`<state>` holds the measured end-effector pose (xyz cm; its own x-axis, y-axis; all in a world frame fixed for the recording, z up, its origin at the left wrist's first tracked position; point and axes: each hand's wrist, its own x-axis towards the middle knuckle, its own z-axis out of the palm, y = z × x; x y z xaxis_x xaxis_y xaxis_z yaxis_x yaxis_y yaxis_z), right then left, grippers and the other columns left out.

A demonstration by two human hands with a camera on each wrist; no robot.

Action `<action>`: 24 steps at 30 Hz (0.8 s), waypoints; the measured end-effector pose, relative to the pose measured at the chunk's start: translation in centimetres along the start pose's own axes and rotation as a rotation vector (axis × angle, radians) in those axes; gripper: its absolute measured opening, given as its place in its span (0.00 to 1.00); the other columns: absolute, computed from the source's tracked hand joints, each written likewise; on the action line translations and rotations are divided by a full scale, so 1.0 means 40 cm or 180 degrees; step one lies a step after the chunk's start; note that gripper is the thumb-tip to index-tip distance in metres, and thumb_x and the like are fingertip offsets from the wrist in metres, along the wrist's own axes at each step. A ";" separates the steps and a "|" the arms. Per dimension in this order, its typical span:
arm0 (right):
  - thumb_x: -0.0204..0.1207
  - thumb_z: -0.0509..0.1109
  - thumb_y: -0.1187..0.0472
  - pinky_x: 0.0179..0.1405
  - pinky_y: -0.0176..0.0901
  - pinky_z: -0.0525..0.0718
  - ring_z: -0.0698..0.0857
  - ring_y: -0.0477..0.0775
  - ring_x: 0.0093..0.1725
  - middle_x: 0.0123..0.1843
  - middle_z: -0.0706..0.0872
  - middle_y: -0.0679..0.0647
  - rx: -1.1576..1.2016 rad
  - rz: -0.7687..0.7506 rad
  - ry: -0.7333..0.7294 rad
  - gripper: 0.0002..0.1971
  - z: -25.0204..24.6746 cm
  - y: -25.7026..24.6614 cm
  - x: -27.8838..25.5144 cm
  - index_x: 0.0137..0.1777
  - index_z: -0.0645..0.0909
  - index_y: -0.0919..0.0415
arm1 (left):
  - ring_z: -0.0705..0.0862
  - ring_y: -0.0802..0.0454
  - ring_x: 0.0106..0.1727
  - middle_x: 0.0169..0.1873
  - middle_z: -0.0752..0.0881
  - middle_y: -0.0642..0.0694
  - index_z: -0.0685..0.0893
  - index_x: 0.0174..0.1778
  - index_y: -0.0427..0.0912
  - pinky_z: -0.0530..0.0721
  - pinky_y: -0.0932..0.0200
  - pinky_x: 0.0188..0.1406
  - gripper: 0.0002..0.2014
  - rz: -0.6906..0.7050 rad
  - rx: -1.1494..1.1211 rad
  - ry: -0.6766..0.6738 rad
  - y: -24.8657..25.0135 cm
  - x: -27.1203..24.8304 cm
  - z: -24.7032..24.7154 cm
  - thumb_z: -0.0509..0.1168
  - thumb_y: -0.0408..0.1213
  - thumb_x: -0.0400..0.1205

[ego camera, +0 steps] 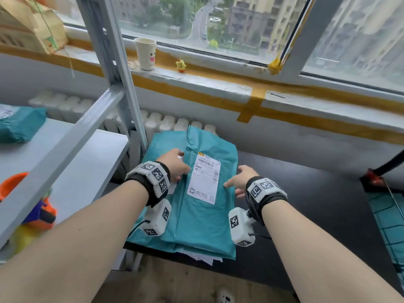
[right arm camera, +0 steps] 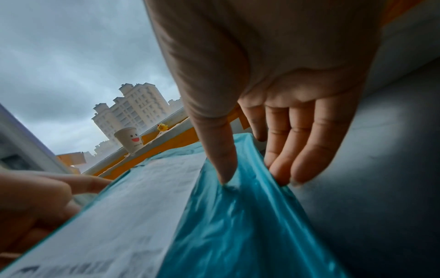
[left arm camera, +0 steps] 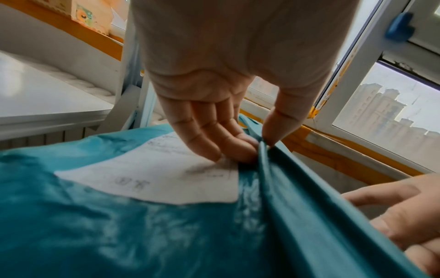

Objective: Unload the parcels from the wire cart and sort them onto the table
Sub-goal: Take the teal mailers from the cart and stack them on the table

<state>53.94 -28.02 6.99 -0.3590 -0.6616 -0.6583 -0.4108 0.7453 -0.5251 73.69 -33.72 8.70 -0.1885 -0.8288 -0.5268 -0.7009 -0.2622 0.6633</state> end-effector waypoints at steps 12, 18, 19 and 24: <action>0.46 0.85 0.38 0.68 0.60 0.79 0.76 0.61 0.72 0.79 0.70 0.55 -0.0722 -0.0191 -0.0154 0.65 0.046 -0.006 -0.030 0.83 0.52 0.51 | 0.81 0.52 0.32 0.34 0.84 0.45 0.68 0.75 0.43 0.78 0.62 0.29 0.31 0.0060 0.0087 0.0171 -0.034 -0.018 -0.025 0.71 0.40 0.76; 0.55 0.81 0.36 0.77 0.59 0.68 0.65 0.63 0.80 0.84 0.58 0.58 -0.0845 -0.0481 -0.0025 0.67 0.073 -0.035 -0.037 0.83 0.36 0.44 | 0.86 0.42 0.56 0.56 0.86 0.40 0.71 0.73 0.48 0.84 0.51 0.57 0.31 0.0089 0.0449 0.0217 -0.051 -0.011 -0.006 0.72 0.44 0.74; 0.55 0.82 0.36 0.77 0.59 0.68 0.65 0.63 0.80 0.83 0.59 0.59 -0.0849 -0.0457 -0.0022 0.67 0.082 -0.036 -0.036 0.83 0.35 0.44 | 0.85 0.41 0.59 0.58 0.85 0.40 0.71 0.73 0.48 0.83 0.51 0.58 0.29 0.0114 0.0496 0.0218 -0.053 -0.011 -0.005 0.70 0.43 0.75; 0.50 0.83 0.35 0.77 0.61 0.67 0.67 0.62 0.79 0.82 0.63 0.58 -0.0581 -0.0253 -0.0065 0.73 0.110 -0.024 -0.033 0.82 0.30 0.44 | 0.84 0.43 0.58 0.60 0.84 0.41 0.74 0.73 0.51 0.80 0.59 0.50 0.25 0.0243 0.0745 0.0219 -0.071 -0.016 -0.013 0.62 0.34 0.79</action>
<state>58.50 -27.49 5.98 -0.3030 -0.7146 -0.6305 -0.5829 0.6624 -0.4706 76.13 -32.69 7.43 -0.2054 -0.8757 -0.4371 -0.8281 -0.0826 0.5545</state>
